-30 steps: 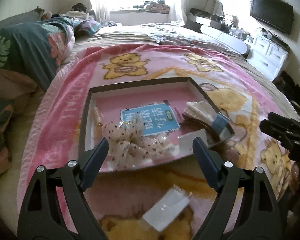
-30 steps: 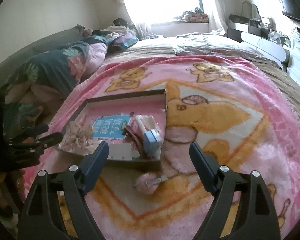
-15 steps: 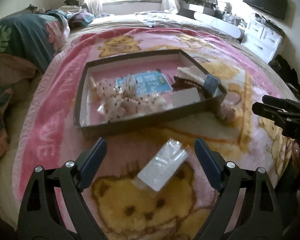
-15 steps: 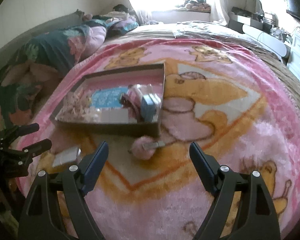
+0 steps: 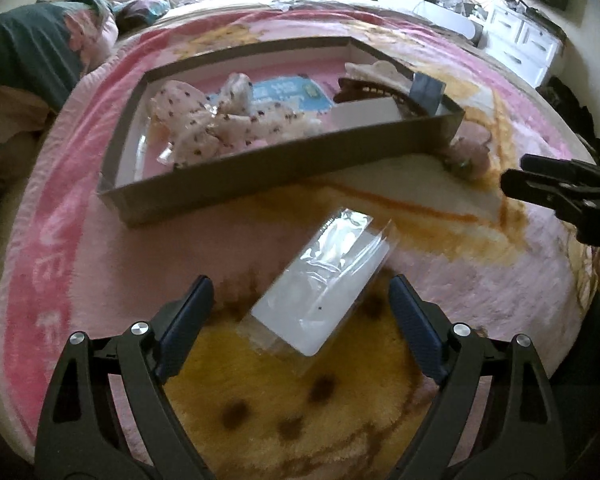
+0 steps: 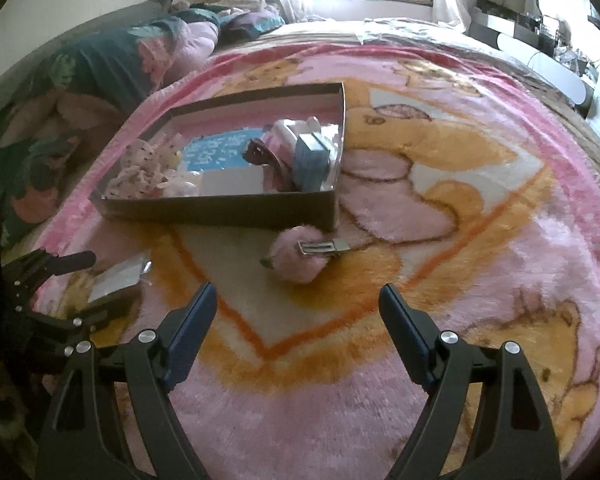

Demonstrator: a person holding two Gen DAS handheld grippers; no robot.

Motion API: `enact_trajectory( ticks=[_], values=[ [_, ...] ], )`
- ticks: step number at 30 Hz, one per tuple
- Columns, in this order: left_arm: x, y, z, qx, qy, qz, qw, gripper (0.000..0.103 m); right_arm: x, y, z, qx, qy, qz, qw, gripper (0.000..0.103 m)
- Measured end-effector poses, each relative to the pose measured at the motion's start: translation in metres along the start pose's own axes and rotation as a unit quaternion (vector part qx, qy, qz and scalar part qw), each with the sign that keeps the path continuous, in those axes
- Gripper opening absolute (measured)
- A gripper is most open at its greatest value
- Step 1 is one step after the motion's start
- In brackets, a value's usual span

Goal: Organize jewelry
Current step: 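Grasp the clear plastic packet with left tool while right tool grasps the pink pom-pom clip, then carry the packet and pink pom-pom clip over the box with both tools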

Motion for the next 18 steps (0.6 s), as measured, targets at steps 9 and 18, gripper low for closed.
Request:
enact_trajectory(
  ticks=[9,18],
  values=[
    [0.0,0.022,0.004,-0.016,0.001,0.026,0.9995,0.046,0.005,0.006,0.027,0.036,-0.011,0.087,0.996,0.057],
    [-0.003,0.019,-0.01,-0.035,-0.001,0.001,0.9994,0.041,0.011,-0.001,0.032,0.048,0.003,0.102,0.994,0.03]
  ],
)
Point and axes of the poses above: each gripper's, at about its wrist camera, not at the fingertips, and z roughly the way its jaws point, y to its right, x to its top, the point moved 10 cm from there along z, roughly the way its jaws point, and after that the axes turned 8 degrees about x, right-handed, at the moved point
